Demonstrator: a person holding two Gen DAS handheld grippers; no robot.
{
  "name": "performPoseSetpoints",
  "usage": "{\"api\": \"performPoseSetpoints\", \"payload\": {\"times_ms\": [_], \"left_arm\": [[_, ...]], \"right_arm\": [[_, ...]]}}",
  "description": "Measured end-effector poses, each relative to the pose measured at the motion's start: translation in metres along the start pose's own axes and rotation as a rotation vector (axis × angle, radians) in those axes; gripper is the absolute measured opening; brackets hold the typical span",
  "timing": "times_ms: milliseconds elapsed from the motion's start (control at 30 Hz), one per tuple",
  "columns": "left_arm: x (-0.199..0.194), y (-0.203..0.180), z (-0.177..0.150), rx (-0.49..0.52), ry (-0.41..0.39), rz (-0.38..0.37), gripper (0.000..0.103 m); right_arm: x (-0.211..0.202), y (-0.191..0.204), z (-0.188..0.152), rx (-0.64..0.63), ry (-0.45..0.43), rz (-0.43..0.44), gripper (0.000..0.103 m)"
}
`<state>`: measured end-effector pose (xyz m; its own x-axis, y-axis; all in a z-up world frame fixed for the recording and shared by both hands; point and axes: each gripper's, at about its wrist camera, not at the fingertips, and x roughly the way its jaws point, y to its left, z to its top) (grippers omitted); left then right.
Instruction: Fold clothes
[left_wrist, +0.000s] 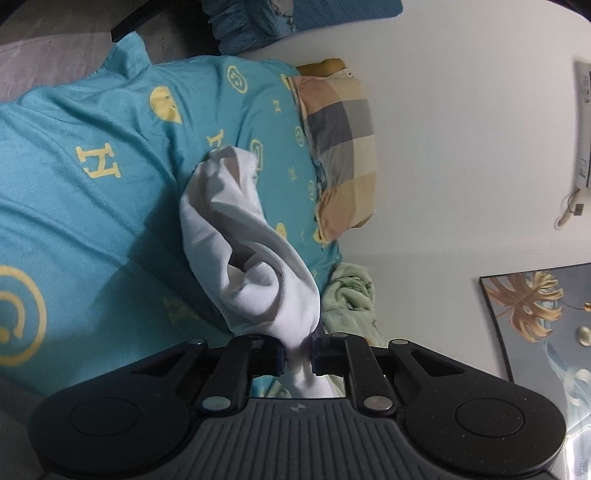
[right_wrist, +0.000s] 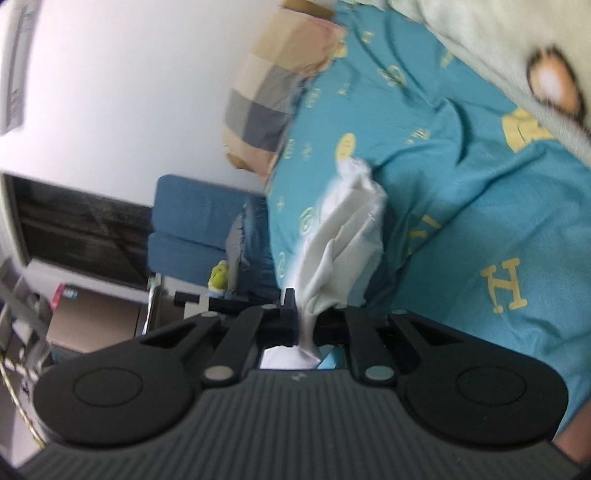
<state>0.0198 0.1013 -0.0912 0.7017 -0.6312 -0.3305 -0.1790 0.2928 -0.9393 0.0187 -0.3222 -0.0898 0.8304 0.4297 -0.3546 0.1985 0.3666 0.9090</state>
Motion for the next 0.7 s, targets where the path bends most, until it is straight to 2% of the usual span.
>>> {"api": "performPoseSetpoints", "payload": {"times_ms": [67,167,433,700], "left_arm": [[-0.018,-0.011,-0.009,0.014,-0.003,0.006,0.013],[-0.043,-0.021,-0.029,0.040,0.011,0.035,0.013],[-0.100,-0.010,-0.084,0.028,0.053,0.084,0.013],[-0.108,-0.016,-0.092,0.042,0.030,0.093,0.013]], "right_arm": [[-0.010,0.010,-0.006,-0.032,0.012,-0.016,0.009],[-0.039,0.006,-0.019,-0.014,0.022,-0.025,0.009],[-0.111,-0.022,-0.062,0.065,-0.009,-0.007,0.009],[-0.115,-0.016,-0.060,0.073,-0.025,0.005,0.009]]}}
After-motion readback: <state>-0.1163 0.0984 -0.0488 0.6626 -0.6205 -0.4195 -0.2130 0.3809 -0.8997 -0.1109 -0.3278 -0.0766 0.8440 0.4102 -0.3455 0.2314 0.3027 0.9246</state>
